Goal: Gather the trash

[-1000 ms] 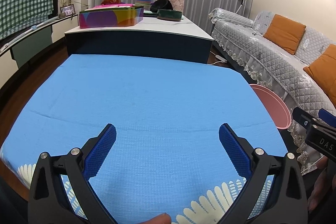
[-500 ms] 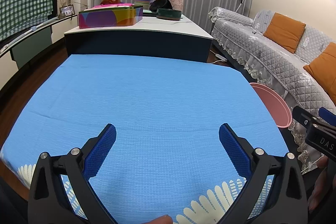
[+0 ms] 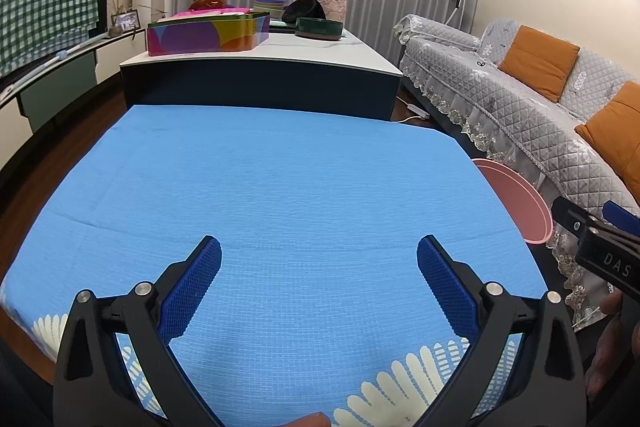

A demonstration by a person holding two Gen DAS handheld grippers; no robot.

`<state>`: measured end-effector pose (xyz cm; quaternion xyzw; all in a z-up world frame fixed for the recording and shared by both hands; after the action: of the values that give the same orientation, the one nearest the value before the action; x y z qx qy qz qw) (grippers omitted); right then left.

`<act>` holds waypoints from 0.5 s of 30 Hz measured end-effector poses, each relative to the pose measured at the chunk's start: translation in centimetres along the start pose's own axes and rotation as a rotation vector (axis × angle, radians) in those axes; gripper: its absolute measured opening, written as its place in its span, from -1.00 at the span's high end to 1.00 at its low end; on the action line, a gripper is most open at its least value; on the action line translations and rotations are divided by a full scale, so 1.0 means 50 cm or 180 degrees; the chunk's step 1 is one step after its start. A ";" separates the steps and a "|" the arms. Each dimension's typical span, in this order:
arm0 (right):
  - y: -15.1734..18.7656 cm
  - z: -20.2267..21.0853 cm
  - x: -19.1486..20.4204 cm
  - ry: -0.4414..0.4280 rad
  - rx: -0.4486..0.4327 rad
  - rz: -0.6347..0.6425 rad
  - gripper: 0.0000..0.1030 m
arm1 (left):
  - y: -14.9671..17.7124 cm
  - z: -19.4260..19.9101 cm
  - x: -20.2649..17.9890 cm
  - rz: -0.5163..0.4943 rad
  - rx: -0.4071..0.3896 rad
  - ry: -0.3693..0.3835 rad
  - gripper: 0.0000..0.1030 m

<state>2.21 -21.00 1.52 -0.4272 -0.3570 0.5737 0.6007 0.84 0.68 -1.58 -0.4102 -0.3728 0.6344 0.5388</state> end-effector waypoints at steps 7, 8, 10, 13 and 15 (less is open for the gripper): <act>-0.003 -0.007 -0.008 0.0056 -0.0003 -0.0020 -0.90 | 0.003 -0.008 -0.007 -0.0063 -0.0003 0.0004 -0.85; -0.002 -0.008 -0.012 0.0071 0.0001 -0.0029 -0.90 | 0.005 -0.006 -0.010 -0.0100 -0.0022 0.0002 -0.85; -0.001 -0.009 -0.017 0.0077 0.0019 -0.0054 -0.90 | 0.005 -0.006 -0.017 -0.0162 -0.0046 0.0012 -0.85; 0.002 -0.008 -0.021 0.0076 0.0031 -0.0067 -0.90 | 0.010 -0.011 -0.024 -0.0210 -0.0033 0.0031 -0.85; 0.002 -0.007 -0.024 0.0072 0.0026 -0.0064 -0.90 | 0.010 -0.016 -0.026 -0.0237 -0.0026 0.0038 -0.85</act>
<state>2.36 -22.24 1.36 -0.4276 -0.3521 0.5643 0.6122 1.49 -0.67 -2.18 -0.4020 -0.3873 0.6099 0.5625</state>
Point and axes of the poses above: each gripper's, at about its wrist camera, not at the fingertips, and z roughly against the way its jaws point, x to its left, y to its underside, the point moved 3 cm from there along -z, roughly the way its jaws point, and after that the axes turned 14 degrees about -x, right-handed, at the moved point
